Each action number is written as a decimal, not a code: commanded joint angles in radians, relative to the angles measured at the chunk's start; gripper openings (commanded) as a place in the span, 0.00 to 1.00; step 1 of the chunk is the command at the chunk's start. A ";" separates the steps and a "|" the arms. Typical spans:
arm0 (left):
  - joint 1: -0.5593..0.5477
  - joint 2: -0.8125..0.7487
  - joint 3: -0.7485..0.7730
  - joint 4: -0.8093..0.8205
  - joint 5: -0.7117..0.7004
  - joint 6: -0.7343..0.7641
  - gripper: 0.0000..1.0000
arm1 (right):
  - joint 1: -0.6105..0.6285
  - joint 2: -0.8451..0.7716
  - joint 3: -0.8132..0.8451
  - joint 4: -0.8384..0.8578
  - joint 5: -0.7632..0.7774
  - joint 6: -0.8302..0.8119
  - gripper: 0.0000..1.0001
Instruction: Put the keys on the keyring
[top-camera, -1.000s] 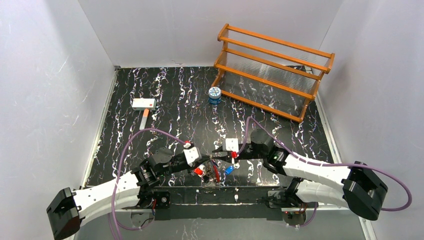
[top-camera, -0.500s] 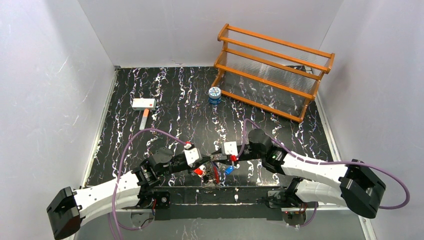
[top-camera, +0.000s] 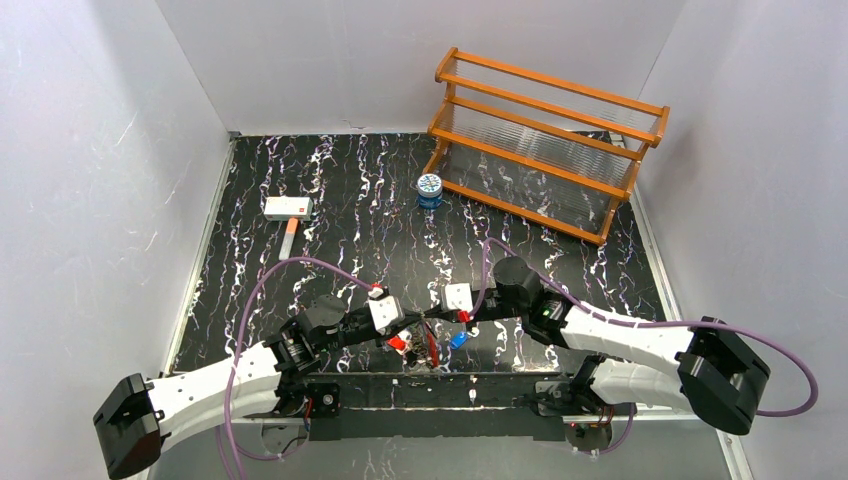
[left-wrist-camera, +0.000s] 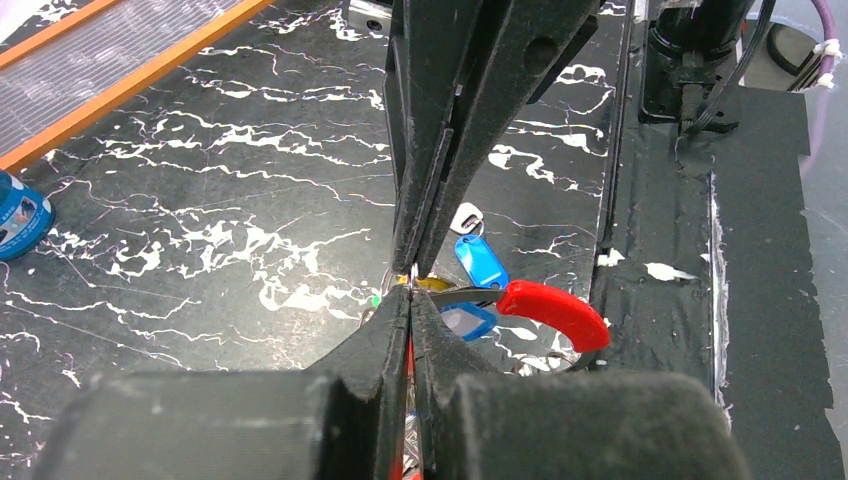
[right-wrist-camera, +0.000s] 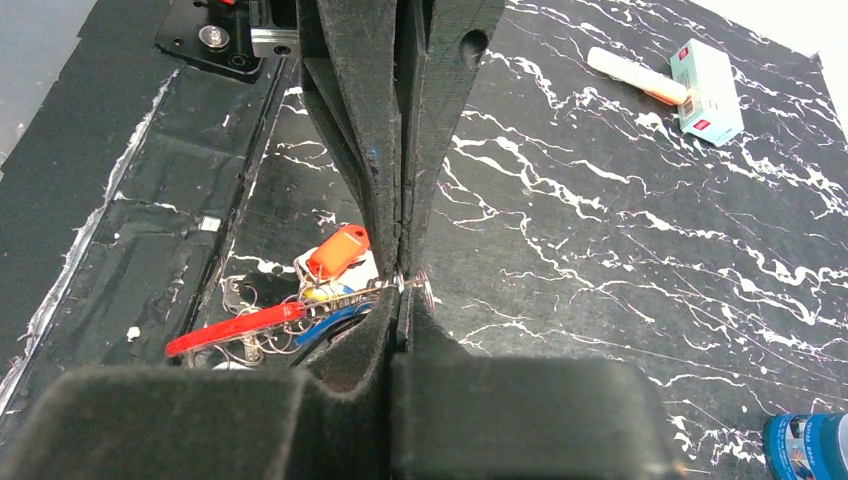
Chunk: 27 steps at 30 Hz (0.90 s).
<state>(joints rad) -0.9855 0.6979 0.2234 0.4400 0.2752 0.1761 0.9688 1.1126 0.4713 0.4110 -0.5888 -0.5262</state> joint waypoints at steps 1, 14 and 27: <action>-0.002 -0.012 0.016 0.023 -0.020 0.008 0.08 | -0.002 -0.019 0.052 -0.024 0.034 -0.007 0.01; -0.003 -0.071 0.026 -0.097 -0.155 0.018 0.35 | 0.000 0.125 0.366 -0.559 0.148 0.024 0.01; -0.002 0.017 0.005 0.036 -0.086 0.006 0.23 | 0.000 0.293 0.542 -0.727 0.061 0.149 0.01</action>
<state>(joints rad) -0.9855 0.6933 0.2241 0.3904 0.1486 0.1825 0.9688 1.3907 0.9512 -0.2890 -0.4603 -0.4316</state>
